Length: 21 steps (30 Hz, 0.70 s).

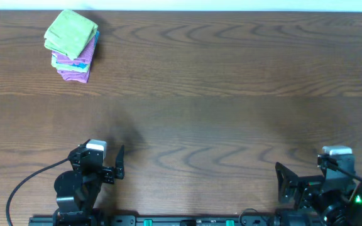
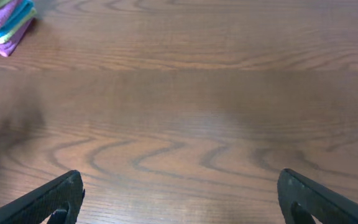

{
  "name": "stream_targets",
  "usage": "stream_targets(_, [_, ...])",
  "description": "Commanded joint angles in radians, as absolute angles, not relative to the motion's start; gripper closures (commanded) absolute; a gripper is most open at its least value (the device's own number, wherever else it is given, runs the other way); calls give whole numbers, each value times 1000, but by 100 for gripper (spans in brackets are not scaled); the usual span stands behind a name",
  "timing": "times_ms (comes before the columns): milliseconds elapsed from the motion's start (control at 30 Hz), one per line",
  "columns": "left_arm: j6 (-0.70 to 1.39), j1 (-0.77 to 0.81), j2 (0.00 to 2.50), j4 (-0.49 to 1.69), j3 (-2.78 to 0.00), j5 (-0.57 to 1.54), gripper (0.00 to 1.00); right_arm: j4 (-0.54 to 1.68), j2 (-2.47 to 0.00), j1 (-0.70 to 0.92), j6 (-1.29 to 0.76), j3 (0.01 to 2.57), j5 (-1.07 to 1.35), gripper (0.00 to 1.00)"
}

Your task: Fold the cloth

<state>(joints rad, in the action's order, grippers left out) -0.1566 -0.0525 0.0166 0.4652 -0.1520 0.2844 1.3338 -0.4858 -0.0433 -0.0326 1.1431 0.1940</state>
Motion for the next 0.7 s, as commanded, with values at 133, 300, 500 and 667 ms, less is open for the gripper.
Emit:
stream_targets(133, [-141, -59, 4, 460, -131, 273, 5, 1332, -482, -38, -21, 1142, 199, 1])
stream_targets(300, [-142, -59, 4, 459, -131, 274, 5, 1332, -482, -38, -21, 1142, 199, 1])
stream_targets(500, [-142, -59, 4, 459, -131, 274, 5, 1332, -482, -38, -21, 1142, 199, 1])
stream_targets(667, [-142, -59, 4, 459, -131, 274, 5, 1332, -482, -38, -21, 1142, 199, 1])
